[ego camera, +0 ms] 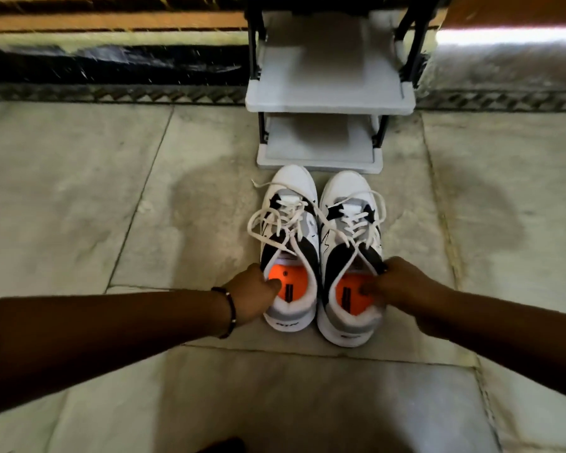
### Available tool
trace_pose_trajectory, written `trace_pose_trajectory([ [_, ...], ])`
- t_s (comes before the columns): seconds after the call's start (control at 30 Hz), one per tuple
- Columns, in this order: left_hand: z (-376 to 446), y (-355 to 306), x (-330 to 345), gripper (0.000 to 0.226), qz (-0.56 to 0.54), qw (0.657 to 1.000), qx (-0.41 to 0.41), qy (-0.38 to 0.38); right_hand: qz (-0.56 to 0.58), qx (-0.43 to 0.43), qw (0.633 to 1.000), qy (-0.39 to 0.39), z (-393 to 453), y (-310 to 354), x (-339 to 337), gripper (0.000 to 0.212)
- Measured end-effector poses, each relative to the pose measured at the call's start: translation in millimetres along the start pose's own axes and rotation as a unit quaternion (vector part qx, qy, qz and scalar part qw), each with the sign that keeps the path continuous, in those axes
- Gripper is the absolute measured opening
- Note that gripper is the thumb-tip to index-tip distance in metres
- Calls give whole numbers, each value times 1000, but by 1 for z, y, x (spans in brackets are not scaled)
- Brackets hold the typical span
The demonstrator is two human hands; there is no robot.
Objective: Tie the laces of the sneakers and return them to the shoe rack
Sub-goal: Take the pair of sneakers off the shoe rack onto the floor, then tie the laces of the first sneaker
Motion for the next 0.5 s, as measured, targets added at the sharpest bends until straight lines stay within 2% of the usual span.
trace_pose_trajectory([
  [0.03,-4,-4,-3,56,17,999,31,3,3,-18,1000,-24,-6,4,-4,32],
  [0.07,-9,-12,-6,56,31,997,71,6,-28,-50,996,-62,-12,12,-10,36],
  [0.13,-15,-31,-14,44,61,985,163,9,-140,-147,968,-146,-26,40,-24,48],
  [0.2,-15,-45,-26,42,95,974,207,0,-232,-243,930,-153,-44,81,-22,33],
  [0.23,-9,-50,-31,39,121,972,201,-7,-285,-259,913,-134,-47,98,-17,24],
  [0.27,-3,-54,-36,36,151,972,181,-15,-342,-250,899,-113,-46,112,-10,23],
  [0.33,2,-67,-46,43,197,967,150,-52,-435,-183,879,-67,-37,131,7,24],
  [0.4,3,-80,-56,46,207,961,157,-98,-483,-128,865,-29,-18,137,26,21],
  [0.47,4,-84,-58,35,164,962,173,-134,-498,-132,856,-39,0,137,46,27],
  [0.5,7,-81,-60,27,119,968,169,-144,-472,-156,865,-67,5,139,51,26],
])
Point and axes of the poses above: each hand's wrist, its own z-axis towards the middle knuckle, its own x-axis out of the palm, y = z × x, the point moved 7 cm from there along z, towards the middle knuckle, and after that the axes turned 10 degrees about x, right-handed, at the moved point
